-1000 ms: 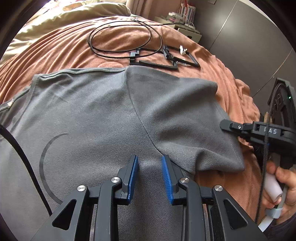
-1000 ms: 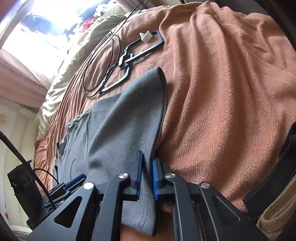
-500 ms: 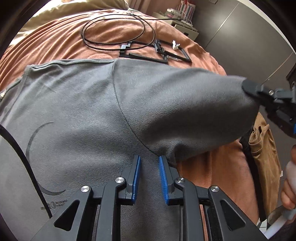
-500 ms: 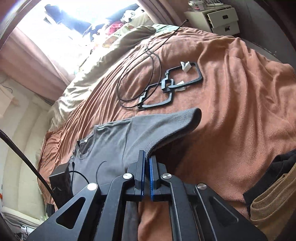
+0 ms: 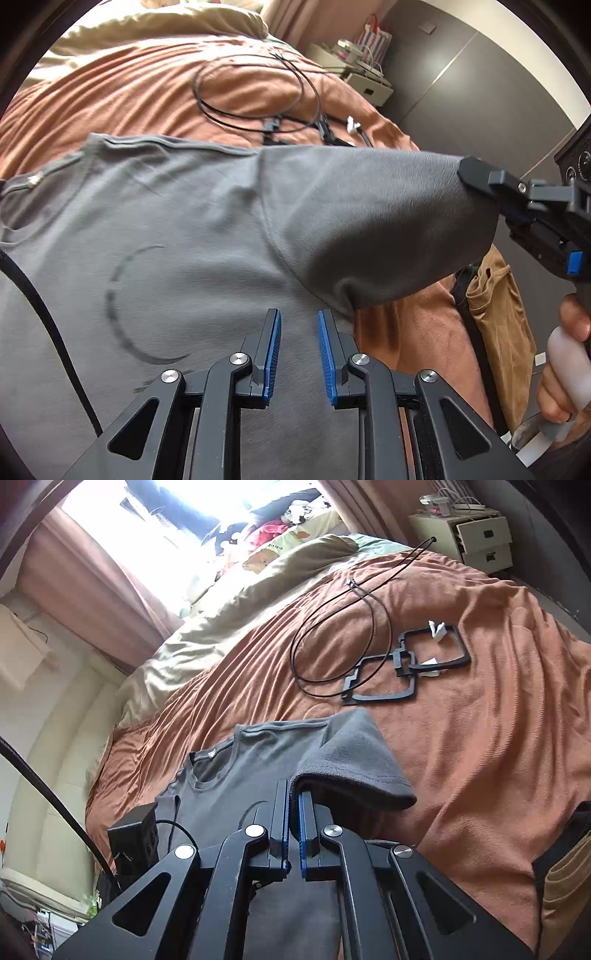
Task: Fold small clothes
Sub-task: 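Fold the lifted side over toward the collar and open the right gripper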
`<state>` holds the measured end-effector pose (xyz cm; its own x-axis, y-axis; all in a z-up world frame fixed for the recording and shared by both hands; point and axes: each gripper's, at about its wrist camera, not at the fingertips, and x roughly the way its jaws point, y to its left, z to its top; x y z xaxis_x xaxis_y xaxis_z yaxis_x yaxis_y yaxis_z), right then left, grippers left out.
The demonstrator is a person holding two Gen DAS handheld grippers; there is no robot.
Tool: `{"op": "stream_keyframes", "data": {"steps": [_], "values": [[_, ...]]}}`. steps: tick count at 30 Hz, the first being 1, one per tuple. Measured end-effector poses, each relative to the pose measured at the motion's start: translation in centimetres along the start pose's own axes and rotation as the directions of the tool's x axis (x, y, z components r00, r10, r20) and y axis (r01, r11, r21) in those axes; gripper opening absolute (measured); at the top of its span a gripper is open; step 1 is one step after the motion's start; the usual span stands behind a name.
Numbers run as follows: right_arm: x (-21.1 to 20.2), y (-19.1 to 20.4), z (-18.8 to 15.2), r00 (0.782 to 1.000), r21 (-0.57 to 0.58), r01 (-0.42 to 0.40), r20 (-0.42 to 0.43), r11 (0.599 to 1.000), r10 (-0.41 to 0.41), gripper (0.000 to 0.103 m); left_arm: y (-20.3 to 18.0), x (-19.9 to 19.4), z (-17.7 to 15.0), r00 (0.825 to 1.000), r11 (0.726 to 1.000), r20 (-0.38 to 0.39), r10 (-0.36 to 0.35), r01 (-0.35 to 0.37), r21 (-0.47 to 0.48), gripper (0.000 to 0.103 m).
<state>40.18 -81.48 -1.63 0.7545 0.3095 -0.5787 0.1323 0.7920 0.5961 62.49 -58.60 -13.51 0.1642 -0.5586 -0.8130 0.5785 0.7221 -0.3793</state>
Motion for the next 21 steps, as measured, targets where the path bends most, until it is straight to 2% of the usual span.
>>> {"op": "stream_keyframes", "data": {"steps": [7,18,20,21], "values": [[2.7,2.6,-0.6,0.999,-0.022,-0.034,-0.044,0.999,0.033,0.001,2.5,-4.5,-0.2,0.997,0.998,0.038,0.060,-0.059,-0.022,0.022],[11.5,6.1,-3.2,0.979,-0.021,-0.085,-0.185,0.996,0.080,0.002,8.5,-9.8,-1.4,0.988,0.986,0.064,0.138,-0.131,-0.106,0.022],[12.5,5.9,-3.5,0.975,0.002,-0.077,-0.210,0.997,0.076,0.010,9.2,-10.4,-1.5,0.988,0.984,0.064,0.142,-0.134,-0.118,0.022],[12.6,5.7,-3.5,0.978,0.008,-0.068,-0.197,0.998,0.068,0.025,9.4,-10.5,-1.5,0.987,0.983,0.065,0.144,-0.136,-0.121,0.022]]}}
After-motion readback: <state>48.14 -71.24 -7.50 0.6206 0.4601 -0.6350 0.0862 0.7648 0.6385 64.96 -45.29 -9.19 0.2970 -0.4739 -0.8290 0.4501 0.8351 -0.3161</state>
